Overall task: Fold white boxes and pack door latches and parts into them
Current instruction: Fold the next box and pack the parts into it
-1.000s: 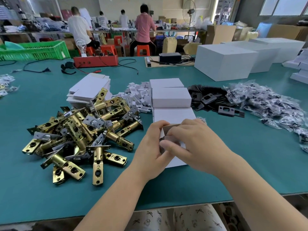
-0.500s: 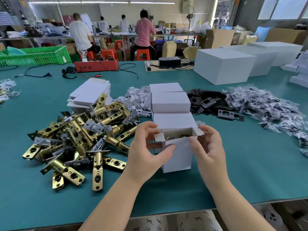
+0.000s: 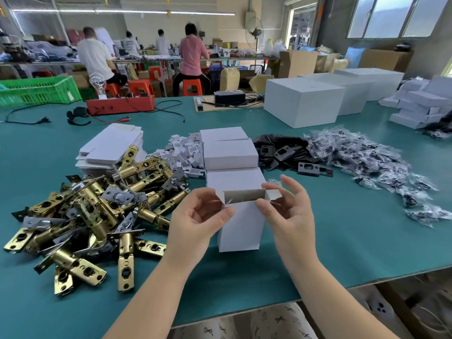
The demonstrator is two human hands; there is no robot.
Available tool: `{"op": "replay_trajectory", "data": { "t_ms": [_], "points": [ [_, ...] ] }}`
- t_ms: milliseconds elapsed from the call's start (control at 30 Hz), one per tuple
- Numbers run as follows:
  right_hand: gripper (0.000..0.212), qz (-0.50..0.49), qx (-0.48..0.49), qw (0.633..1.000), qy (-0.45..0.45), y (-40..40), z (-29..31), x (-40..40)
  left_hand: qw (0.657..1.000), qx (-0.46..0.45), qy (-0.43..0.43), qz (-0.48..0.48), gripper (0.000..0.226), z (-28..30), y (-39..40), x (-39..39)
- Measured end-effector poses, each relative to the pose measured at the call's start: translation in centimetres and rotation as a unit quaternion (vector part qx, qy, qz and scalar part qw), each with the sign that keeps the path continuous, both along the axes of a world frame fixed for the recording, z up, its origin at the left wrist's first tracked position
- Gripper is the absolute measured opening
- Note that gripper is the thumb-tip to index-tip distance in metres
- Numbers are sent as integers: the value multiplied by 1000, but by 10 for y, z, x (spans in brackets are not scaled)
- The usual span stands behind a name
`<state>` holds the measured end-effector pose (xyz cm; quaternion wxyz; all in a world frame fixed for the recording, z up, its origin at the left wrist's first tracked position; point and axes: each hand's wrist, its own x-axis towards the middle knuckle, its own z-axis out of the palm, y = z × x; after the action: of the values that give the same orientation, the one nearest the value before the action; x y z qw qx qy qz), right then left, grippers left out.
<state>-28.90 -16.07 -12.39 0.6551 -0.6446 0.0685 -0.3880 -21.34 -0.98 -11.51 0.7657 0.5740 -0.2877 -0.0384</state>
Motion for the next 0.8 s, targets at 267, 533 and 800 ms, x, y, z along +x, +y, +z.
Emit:
{"op": "replay_trajectory", "data": {
  "t_ms": [267,533,800],
  "points": [
    [50,52,97,994,-17,0,6,3,978,98,-173,62,22,0,-1,-9],
    [31,46,22,998,23,6,11,2,945,77,-291,126,12,-3,-2,-11],
    [63,110,28,994,10,5,22,8,994,-9,-87,62,39,8,-7,-9]
  ]
}}
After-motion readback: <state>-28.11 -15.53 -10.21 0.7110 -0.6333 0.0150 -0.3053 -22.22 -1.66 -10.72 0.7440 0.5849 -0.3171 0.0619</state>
